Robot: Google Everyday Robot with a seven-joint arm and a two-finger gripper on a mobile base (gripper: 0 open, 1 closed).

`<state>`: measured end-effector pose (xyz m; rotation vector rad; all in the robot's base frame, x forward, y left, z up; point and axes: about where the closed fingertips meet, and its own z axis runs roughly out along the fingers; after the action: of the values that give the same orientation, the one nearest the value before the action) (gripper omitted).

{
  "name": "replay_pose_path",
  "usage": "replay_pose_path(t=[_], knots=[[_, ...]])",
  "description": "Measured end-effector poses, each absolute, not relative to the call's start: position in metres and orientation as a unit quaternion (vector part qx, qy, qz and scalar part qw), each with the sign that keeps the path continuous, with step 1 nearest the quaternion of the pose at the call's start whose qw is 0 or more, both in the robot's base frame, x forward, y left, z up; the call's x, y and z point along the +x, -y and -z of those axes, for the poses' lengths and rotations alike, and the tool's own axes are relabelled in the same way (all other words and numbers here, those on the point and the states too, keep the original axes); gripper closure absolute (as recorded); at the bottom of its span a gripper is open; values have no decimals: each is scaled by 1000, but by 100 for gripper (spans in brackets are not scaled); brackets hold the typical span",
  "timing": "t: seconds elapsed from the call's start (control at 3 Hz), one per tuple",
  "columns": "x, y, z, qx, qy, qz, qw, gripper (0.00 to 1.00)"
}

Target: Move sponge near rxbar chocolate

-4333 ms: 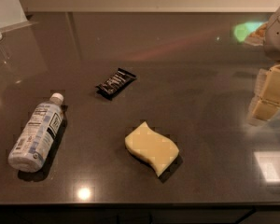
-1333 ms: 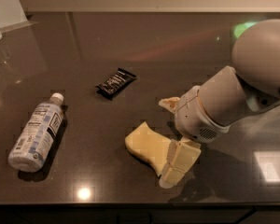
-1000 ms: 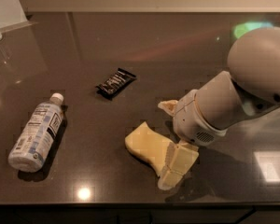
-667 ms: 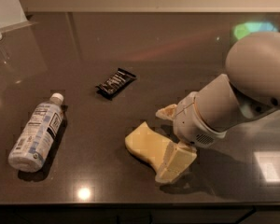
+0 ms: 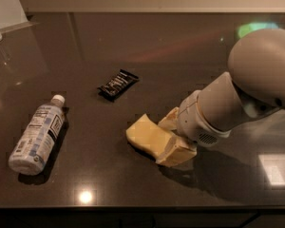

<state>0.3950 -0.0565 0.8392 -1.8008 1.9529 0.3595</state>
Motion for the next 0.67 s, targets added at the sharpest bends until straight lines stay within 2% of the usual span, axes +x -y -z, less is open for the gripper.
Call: replay_pose_path(t=[0.33,0.67], knots=[[418,60,-859,-639,-725,-114,231,88],[451,58,-885,-626,-734,-103,243,100]])
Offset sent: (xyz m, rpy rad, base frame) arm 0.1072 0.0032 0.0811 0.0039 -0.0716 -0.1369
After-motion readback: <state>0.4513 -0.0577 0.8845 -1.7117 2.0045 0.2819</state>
